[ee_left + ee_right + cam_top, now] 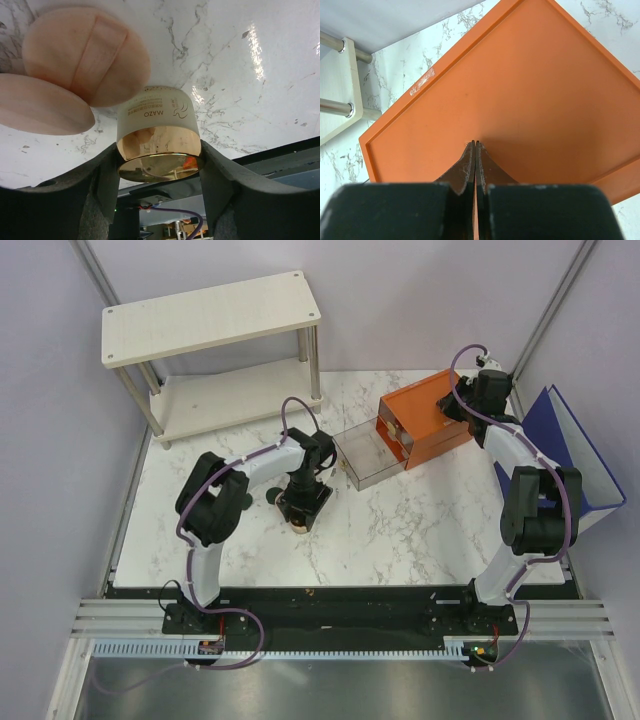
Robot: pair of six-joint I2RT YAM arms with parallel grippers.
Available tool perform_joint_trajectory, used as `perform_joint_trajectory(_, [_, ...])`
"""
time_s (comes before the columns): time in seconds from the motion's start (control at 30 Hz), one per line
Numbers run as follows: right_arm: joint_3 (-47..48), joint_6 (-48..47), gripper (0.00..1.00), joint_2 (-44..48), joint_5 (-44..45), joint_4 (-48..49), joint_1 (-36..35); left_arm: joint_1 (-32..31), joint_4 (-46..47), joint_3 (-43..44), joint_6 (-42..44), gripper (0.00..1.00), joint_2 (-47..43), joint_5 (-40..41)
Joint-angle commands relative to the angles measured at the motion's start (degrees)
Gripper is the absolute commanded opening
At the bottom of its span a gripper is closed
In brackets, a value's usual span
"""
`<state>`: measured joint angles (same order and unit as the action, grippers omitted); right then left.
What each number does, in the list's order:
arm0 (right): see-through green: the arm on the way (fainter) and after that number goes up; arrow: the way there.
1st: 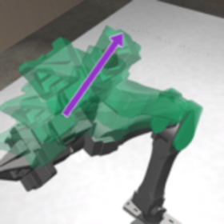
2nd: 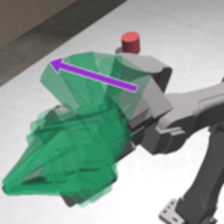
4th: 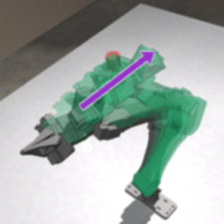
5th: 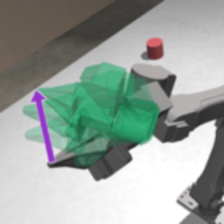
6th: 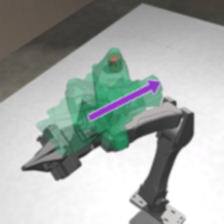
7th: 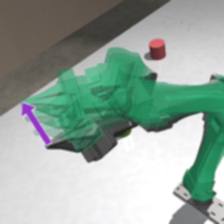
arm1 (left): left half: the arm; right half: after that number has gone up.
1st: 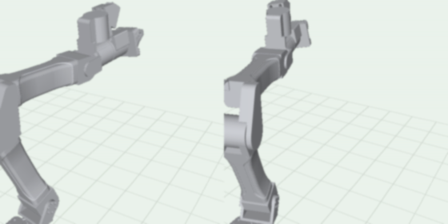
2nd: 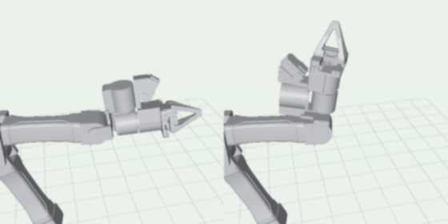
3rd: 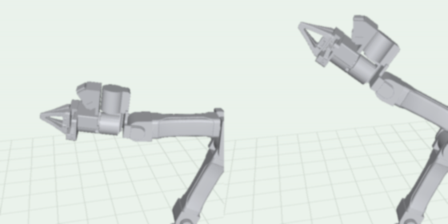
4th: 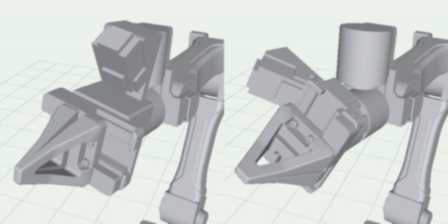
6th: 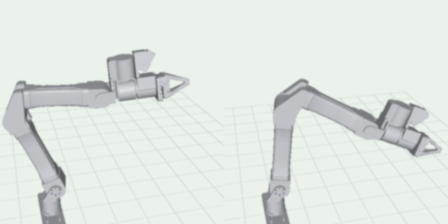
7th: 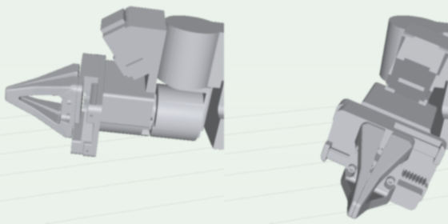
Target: Organize the makeup
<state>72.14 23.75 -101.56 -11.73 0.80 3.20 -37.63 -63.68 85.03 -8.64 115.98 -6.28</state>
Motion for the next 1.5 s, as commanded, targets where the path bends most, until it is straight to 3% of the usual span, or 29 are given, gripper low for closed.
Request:
perform_joint_trajectory(0.0, [-6.4, -3.6, 0.0, -6.2, 2.9, -24.3, -0.2, -0.2, 2.3, 0.1, 2.0, 0.5, 2.1, -0.3])
perform_joint_trajectory(0.07, [-6.4, -3.6, 0.0, -6.3, 2.9, -24.3, -0.3, -0.1, 2.3, 0.7, 2.1, 0.33, 2.6, -0.9])
perform_joint_trajectory(0.13, [-6.3, -3.4, 0.0, -6.3, 2.9, -24.2, -0.2, -0.2, 2.3, 0.9, 2.3, 0.08, 2.8, -0.7])
perform_joint_trajectory(0.17, [-6.1, -3.5, 0.0, -6.3, 2.9, -24.2, -0.2, -0.2, 2.2, 1.1, 2.3, 0.02, 2.8, -0.7])
perform_joint_trajectory(0.5, [-5.7, -3.7, 0.0, -6.6, 2.7, -24.3, -0.3, -0.1, 3.3, 3.5, 0.9, 0.02, -4.1, 1.5])
perform_joint_trajectory(0.73, [-5.3, -3.8, 0.0, -7.1, 2.5, -24.3, -0.4, -0.2, 3.3, 16.4, -1.1, 0.02, -5.7, 1.2])
perform_joint_trajectory(0.9, [-4.4, -3.7, 0.0, -7.9, 2.1, -24.2, -0.4, -0.1, 2.2, 30.1, -2.3, 0.02, 2.4, -3.2])
perform_joint_trajectory(1.03, [-3.9, -3.4, 0.0, -8.1, 2.0, -24.2, -0.3, 0.1, -2.1, 49.4, -3.9, 0.02, 11.8, -8.2])
perform_joint_trajectory(1.13, [-3.8, -3.4, 0.0, -8.1, 2.0, -24.2, -0.4, 0.4, -2.6, 55.9, -5.4, 0.02, 16.3, -13.1])
perform_joint_trajectory(1.3, [-4.4, -3.6, 0.0, -8.2, 1.9, -24.2, -0.3, 1.2, -0.7, 55.5, -7.5, 0.05, 18.8, -22.8])
perform_joint_trajectory(1.47, [-4.8, -3.6, 0.0, -8.3, 1.9, -24.0, -0.4, 1.2, 3.2, 55.3, -9.2, 0.12, 20.0, -24.8])
